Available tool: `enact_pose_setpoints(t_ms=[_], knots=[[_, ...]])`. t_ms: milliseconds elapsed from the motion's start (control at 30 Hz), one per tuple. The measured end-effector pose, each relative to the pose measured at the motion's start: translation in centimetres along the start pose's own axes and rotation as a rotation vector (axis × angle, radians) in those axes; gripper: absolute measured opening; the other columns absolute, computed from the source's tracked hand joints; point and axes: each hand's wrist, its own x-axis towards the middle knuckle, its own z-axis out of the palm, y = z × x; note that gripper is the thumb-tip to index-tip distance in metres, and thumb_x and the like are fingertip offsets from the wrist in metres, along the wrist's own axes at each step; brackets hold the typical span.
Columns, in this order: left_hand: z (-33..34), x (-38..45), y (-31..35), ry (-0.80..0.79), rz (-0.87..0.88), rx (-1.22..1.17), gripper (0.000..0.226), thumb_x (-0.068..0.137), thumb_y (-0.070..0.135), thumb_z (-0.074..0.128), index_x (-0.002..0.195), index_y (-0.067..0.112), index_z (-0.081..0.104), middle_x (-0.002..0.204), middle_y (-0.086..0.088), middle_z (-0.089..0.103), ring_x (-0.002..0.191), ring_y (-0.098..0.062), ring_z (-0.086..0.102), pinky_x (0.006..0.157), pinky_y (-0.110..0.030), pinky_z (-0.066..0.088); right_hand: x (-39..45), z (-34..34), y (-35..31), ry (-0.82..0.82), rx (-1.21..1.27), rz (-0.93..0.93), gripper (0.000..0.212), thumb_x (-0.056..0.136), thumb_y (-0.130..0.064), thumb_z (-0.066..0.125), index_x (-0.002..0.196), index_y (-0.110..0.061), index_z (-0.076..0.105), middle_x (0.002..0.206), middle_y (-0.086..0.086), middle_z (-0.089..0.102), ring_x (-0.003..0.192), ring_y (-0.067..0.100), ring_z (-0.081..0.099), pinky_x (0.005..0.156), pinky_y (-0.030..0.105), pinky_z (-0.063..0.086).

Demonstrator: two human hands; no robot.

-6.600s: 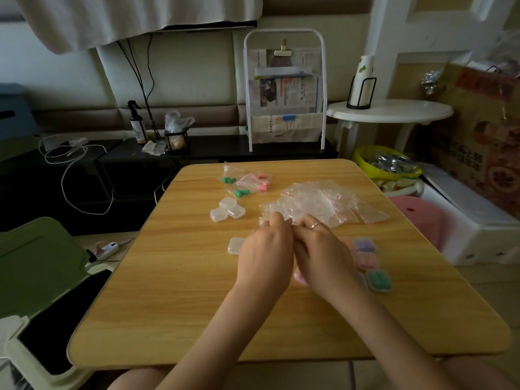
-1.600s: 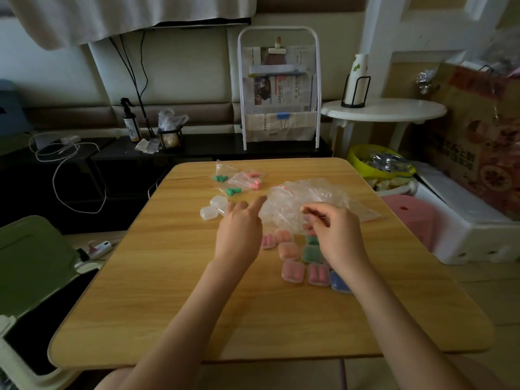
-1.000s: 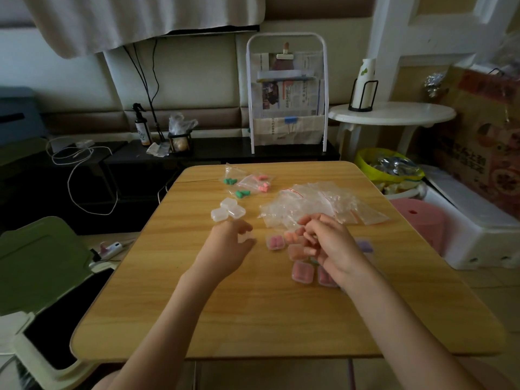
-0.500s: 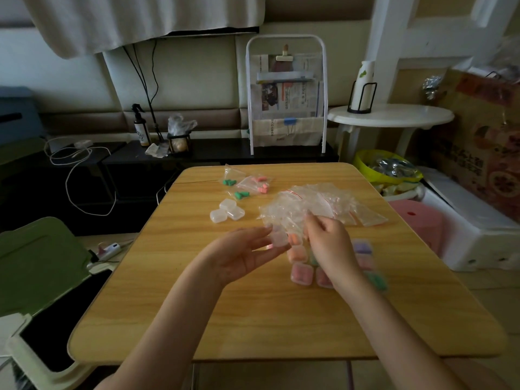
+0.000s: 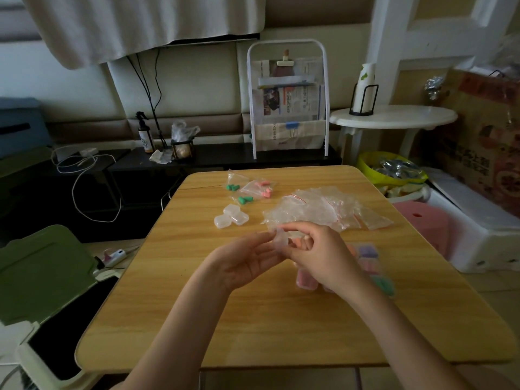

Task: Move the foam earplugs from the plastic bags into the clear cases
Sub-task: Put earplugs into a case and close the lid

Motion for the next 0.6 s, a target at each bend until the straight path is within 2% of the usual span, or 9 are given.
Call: enact_pose_setpoints(t_ms=[67,133,300,400,467,533,600], knots=[[0.0,0.0,-0.1,0.004,0.017,-0.004,0.022,0.087,0.003,0.055,0.107,-0.007,0.058,0.093,-0.026,0.068,0.071,-0.026,0.072,0.067,-0.031,0.06,0.0,0.1,0.1,0.016,-0.01,-0.023,0.037,0.082,-0.032,0.072,0.117,-0.029,0.063,0.046,-0.015,0.05,0.038,0.003,0.048,0.043,0.022,0.042],[0.1,0.2,-0.3,0.016,0.031,-0.031,0.021,0.091,0.002,0.051,0.109,-0.008,0.056,0.09,-0.026,0.068,0.07,-0.027,0.072,0.063,-0.031,0.06,0.0,0.1,0.2,0.033,-0.043,-0.029,0.033,0.083,-0.031,0.071,0.115,-0.027,0.062,0.043,-0.015,0.047,0.036,0.003,0.045,0.041,0.02,0.037],[0.4,0.7,-0.6,0.057,0.039,-0.018,0.015,0.094,-0.002,0.045,0.1,-0.011,0.056,0.079,-0.024,0.069,0.062,-0.026,0.07,0.057,-0.03,0.059,0.0,0.5,0.1,0.035,-0.144,-0.018,0.032,0.086,-0.037,0.068,0.114,-0.029,0.057,0.054,-0.008,0.054,0.045,0.01,0.058,0.045,0.02,0.043],[0.4,0.8,-0.7,0.069,0.052,-0.003,0.014,0.094,-0.003,0.043,0.094,-0.01,0.056,0.077,-0.023,0.069,0.061,-0.025,0.069,0.06,-0.03,0.059,-0.1,0.3,0.0,0.01,-0.182,-0.014,0.029,0.088,-0.037,0.066,0.113,-0.029,0.054,0.051,-0.011,0.054,0.043,0.009,0.059,0.042,0.018,0.042],[0.3,0.8,-0.7,0.062,0.053,0.023,0.014,0.094,-0.001,0.047,0.098,-0.01,0.057,0.08,-0.022,0.068,0.062,-0.023,0.069,0.061,-0.029,0.059,-0.2,0.3,-0.1,0.003,-0.203,-0.029,0.027,0.089,-0.037,0.064,0.11,-0.027,0.051,0.05,-0.012,0.055,0.04,0.008,0.059,0.043,0.023,0.047],[0.4,0.8,-0.9,0.064,0.05,0.053,0.021,0.092,0.005,0.054,0.107,-0.01,0.057,0.086,-0.021,0.068,0.065,-0.021,0.068,0.061,-0.027,0.059,-0.3,0.5,-0.3,0.027,-0.204,-0.025,0.026,0.09,-0.037,0.063,0.103,-0.026,0.043,0.053,-0.005,0.058,0.038,0.011,0.059,0.042,0.032,0.052],[0.5,0.7,-1.1,0.043,0.042,0.072,0.026,0.091,0.011,0.058,0.107,-0.008,0.059,0.09,-0.021,0.068,0.072,-0.021,0.069,0.064,-0.027,0.059,-0.4,0.5,-0.5,0.081,-0.27,-0.025,0.031,0.089,-0.04,0.064,0.098,-0.026,0.038,0.054,-0.003,0.059,0.038,0.01,0.058,0.04,0.03,0.051]])
